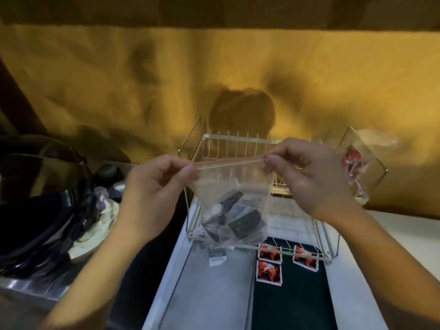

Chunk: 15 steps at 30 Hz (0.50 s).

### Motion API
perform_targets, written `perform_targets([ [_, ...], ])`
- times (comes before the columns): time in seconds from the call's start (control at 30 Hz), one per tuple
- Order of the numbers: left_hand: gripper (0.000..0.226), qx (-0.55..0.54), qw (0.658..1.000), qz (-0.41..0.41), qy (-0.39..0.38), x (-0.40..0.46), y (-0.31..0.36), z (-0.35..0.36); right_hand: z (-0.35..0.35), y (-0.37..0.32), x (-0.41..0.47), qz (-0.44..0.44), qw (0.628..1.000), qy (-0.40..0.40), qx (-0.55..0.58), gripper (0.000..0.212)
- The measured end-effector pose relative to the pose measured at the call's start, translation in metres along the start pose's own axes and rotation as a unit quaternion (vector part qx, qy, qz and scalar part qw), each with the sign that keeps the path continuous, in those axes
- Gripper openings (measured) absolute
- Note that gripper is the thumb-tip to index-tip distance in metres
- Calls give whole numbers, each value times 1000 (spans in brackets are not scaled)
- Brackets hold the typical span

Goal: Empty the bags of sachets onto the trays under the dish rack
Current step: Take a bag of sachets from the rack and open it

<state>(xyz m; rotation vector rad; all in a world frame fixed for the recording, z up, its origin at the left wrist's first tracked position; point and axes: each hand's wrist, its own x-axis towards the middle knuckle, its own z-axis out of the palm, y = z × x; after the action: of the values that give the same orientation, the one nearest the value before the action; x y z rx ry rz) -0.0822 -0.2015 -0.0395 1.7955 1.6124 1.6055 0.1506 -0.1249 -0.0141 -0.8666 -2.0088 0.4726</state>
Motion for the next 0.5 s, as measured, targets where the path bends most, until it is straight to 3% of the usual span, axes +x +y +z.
perform_targets([
  [0.2, 16, -26, 998, -55, 1, -27, -10, -2, 20, 6, -24, 65, 996, -31, 44, 15],
  [0.5, 13, -55, 994, -86, 30, -54, -21, -2, 37, 12, -48, 63, 995, -42, 64, 10],
])
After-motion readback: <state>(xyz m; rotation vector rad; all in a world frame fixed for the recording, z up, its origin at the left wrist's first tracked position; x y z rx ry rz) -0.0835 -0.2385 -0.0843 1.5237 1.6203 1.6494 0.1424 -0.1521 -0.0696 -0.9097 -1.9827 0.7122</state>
